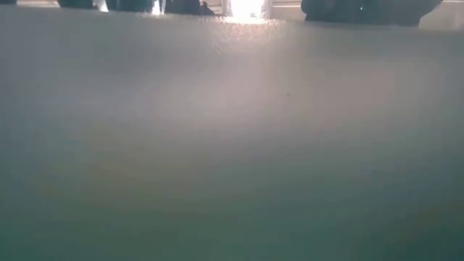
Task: Sort silverware by color (type)
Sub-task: Put the blue spoon into the orange bin
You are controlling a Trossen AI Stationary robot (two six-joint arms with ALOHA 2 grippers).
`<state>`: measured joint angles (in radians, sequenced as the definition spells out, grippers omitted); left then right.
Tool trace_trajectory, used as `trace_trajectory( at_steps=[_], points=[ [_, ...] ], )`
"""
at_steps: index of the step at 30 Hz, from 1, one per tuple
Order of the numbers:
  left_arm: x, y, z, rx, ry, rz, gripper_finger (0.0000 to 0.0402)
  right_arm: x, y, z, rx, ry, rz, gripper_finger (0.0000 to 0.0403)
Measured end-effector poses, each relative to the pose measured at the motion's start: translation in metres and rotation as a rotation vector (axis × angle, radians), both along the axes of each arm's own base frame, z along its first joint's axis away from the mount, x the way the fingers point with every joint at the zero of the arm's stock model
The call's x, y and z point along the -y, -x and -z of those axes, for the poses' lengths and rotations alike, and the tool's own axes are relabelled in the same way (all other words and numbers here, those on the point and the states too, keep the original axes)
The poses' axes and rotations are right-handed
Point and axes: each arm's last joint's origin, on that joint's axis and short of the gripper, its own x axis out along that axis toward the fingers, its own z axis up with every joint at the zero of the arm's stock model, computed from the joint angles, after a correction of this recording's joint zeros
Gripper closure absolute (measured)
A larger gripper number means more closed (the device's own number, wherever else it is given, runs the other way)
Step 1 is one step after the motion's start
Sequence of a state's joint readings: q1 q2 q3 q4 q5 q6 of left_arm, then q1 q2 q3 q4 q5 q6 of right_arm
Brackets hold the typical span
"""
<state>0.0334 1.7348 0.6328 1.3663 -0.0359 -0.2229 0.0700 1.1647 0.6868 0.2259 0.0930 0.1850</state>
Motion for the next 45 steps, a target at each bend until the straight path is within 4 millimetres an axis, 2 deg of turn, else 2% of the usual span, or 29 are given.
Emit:
trace_trajectory(
  at_steps=[9,16,19,24,25,32,35,42,45],
  points=[
    [0.003,-0.007,-0.009,0.026,-0.012,0.107,0.0201,-0.002,-0.011,0.002,-0.025,0.029,-0.04,0.039],
    [0.003,-0.007,-0.006,-0.004,-0.016,0.107,0.021,-0.002,-0.015,-0.003,-0.011,0.058,-0.05,0.039],
    [0.003,-0.007,-0.006,-0.001,-0.018,0.108,0.0244,-0.002,-0.015,-0.004,-0.01,0.06,-0.049,0.039],
    [0.002,-0.008,-0.007,0.001,-0.023,0.108,0.0356,-0.002,-0.016,-0.003,-0.014,0.06,-0.047,0.039],
    [0.002,-0.008,-0.007,0.001,-0.017,0.109,0.0368,-0.002,-0.016,-0.003,-0.015,0.06,-0.045,0.039],
    [0.002,-0.008,-0.007,0.001,0.01,0.133,0.0368,-0.002,-0.016,-0.003,-0.016,0.038,-0.036,0.0389],
    [0.001,-0.008,-0.007,0.001,0.016,0.133,0.0368,-0.002,-0.015,-0.003,-0.021,0.035,-0.032,0.0373],
    [-0.002,-0.007,-0.009,0.019,0.017,0.125,0.0368,-0.001,-0.012,0.0,-0.071,0.047,-0.025,0.0291],
    [-0.004,-0.007,-0.01,0.016,0.014,0.117,0.0368,0.0,-0.01,0.002,-0.1,0.055,0.029,0.0264]
  ],
)
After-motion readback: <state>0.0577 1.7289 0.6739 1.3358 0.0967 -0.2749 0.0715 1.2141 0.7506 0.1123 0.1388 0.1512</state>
